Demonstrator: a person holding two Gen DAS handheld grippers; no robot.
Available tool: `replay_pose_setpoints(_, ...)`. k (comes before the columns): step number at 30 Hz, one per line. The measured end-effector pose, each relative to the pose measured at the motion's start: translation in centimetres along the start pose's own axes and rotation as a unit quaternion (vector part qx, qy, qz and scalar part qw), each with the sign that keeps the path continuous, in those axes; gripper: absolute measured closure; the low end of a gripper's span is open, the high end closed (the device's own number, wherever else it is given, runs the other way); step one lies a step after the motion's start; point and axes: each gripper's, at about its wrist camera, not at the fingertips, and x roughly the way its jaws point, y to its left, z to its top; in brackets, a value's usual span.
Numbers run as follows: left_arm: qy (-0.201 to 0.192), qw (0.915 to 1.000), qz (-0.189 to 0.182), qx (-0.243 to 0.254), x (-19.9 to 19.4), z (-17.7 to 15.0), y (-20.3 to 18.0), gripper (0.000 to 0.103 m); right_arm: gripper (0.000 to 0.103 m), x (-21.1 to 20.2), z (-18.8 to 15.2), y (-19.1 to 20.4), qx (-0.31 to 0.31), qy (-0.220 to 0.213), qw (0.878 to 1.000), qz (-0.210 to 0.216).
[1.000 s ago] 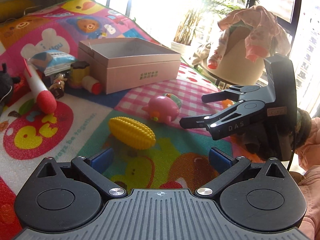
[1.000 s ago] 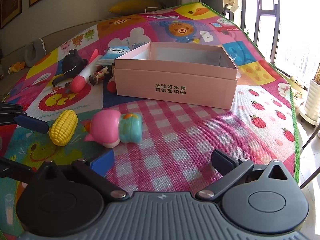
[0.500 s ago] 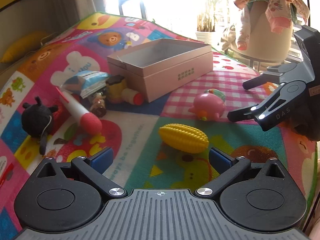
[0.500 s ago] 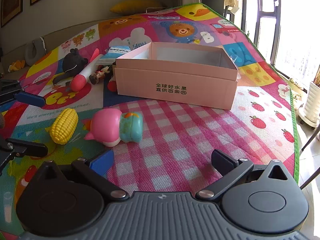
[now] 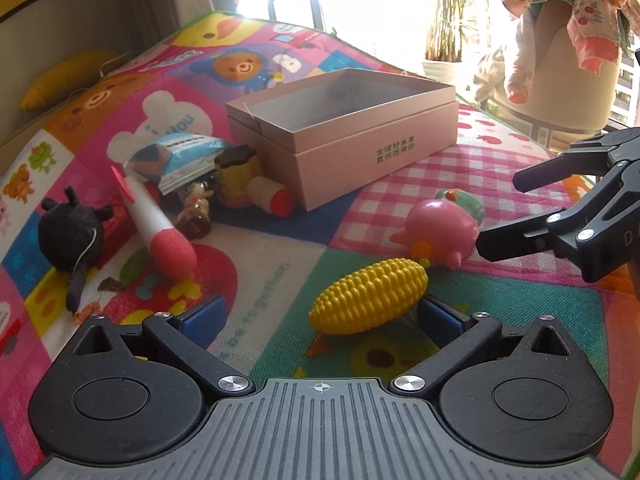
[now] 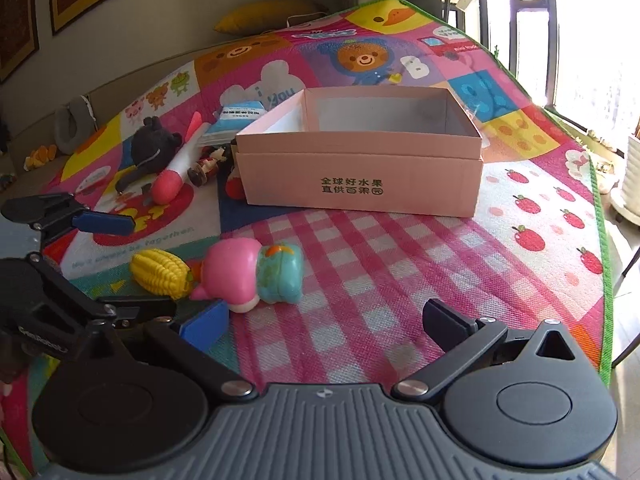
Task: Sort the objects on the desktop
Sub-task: 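Lower the left tool over the corn toy while the right tool lowers over the pig figure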
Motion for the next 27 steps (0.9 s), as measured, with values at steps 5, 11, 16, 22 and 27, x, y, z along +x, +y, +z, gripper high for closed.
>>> replay_pose_setpoints(5,0.013,0.9989,0.012,-0.043,-1.3,-1.3,0.8,0.000,0.009,0.7,1.4,2.5,-0.023,-0.014,0.999,0.024)
replay_pose_setpoints(11,0.011,0.9944,-0.001,-0.105,-2.1,-1.5,1.1,0.000,0.031,2.6,1.8,3.7,-0.033,0.016,0.999,0.037)
replay_pose_setpoints(16,0.000,0.9893,-0.004,-0.146,-1.7,-0.1,0.2,0.000,0.031,0.4,1.5,2.3,-0.031,-0.015,0.999,-0.013)
replay_pose_setpoints(22,-0.001,0.9949,-0.009,-0.101,-1.0,0.3,-1.2,0.000,0.031,-0.8,-0.2,0.6,-0.021,-0.004,0.999,-0.042)
replay_pose_setpoints(27,-0.007,0.9936,-0.002,-0.113,-0.9,0.1,-0.7,0.004,0.031,-0.7,-0.7,0.3,-0.010,-0.010,0.999,-0.045)
